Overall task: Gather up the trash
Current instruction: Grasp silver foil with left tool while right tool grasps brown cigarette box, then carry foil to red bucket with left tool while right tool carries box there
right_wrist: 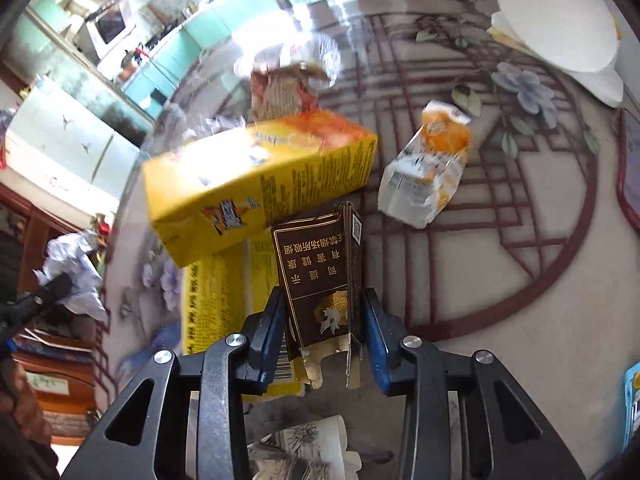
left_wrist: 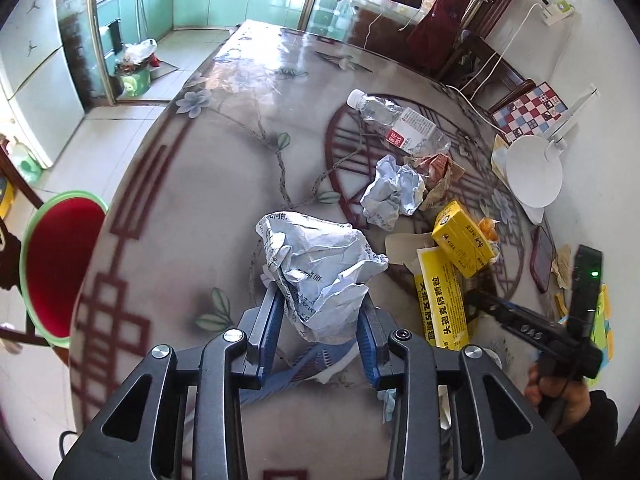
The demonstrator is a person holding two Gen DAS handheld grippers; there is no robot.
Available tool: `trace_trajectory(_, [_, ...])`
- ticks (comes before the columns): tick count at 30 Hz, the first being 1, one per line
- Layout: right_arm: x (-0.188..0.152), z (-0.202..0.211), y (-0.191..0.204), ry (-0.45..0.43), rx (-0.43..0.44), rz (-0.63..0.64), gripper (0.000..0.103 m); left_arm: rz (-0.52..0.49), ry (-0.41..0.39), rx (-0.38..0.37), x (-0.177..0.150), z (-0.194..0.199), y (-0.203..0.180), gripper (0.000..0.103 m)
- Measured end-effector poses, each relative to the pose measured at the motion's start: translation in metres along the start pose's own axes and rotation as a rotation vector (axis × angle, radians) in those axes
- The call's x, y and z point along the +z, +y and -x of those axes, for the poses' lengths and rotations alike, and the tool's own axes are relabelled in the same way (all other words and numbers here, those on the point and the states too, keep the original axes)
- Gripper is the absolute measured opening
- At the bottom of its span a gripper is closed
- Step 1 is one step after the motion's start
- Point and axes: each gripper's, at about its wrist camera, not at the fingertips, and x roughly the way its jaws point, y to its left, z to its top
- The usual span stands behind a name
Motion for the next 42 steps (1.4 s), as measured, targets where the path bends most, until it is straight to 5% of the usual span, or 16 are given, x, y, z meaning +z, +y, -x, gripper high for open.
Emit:
trace_trajectory(13, [0.027,0.075,0.050,-0.194,0.089,0.087,0.035,-0.007,-0.017,0.017,-0.005,0.011,0.003,0.035])
trace_trajectory(42, [0.013,0.055,0.166,-0.161,0.088,0.182,0.035,0.074,-0.010,0.017,0.003,0.020,0.106,0.035])
